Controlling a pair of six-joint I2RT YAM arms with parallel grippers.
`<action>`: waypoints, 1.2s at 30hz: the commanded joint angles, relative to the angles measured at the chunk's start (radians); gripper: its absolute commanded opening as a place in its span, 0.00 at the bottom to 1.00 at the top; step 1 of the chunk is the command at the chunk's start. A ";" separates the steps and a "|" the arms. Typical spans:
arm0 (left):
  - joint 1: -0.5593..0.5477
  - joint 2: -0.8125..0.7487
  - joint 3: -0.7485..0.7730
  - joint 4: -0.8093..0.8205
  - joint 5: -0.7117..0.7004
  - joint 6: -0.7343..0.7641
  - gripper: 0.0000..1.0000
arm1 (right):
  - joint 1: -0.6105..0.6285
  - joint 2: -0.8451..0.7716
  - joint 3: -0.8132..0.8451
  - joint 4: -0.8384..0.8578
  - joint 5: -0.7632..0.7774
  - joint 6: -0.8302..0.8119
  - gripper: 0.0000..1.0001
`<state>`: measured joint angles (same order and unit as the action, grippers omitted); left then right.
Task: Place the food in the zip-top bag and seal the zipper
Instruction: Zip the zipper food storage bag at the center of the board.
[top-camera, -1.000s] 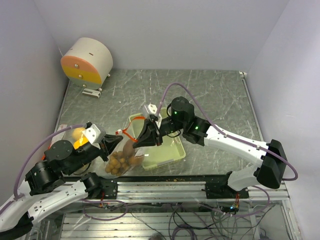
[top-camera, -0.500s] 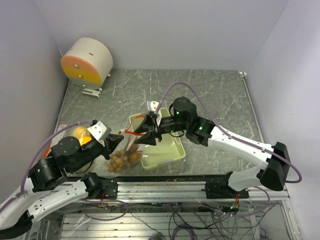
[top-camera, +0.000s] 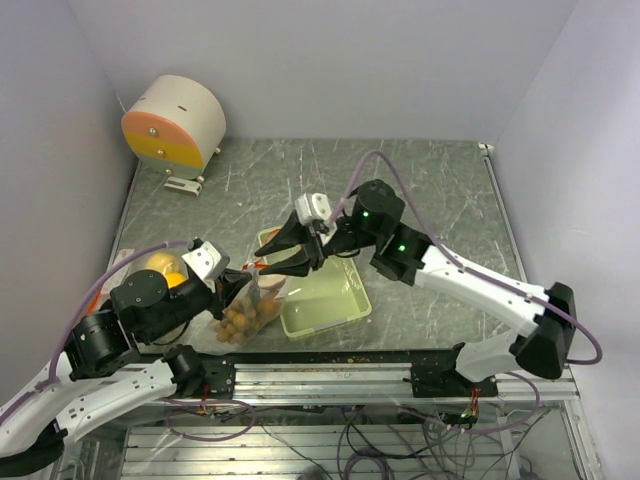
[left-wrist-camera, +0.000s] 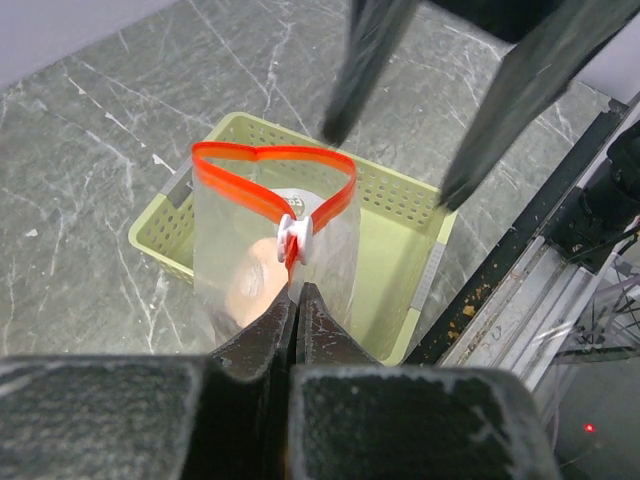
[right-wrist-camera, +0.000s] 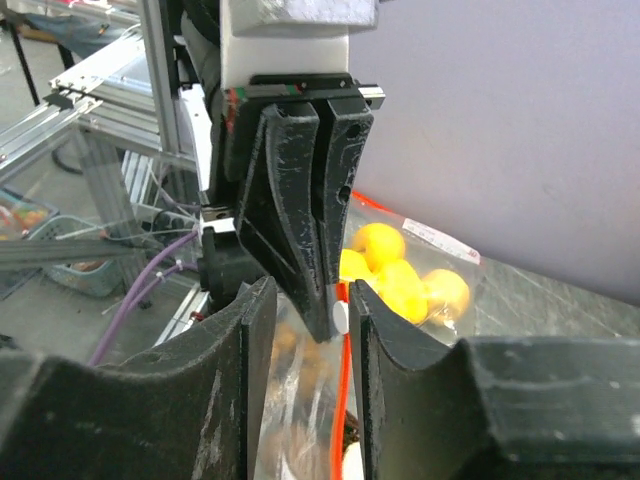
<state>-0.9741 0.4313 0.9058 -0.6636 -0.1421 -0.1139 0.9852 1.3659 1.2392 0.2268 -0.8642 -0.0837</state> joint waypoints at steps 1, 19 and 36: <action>0.000 0.005 0.030 0.024 0.033 -0.012 0.07 | -0.008 0.081 0.048 0.061 -0.094 0.025 0.36; 0.000 -0.034 0.017 0.032 0.028 -0.021 0.07 | -0.014 0.183 0.089 0.086 -0.142 0.080 0.26; 0.000 -0.038 0.017 0.032 0.015 -0.030 0.07 | -0.015 0.180 0.073 0.043 -0.066 0.073 0.00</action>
<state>-0.9741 0.4011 0.9058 -0.6643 -0.1268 -0.1333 0.9745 1.5417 1.3003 0.2886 -0.9573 -0.0086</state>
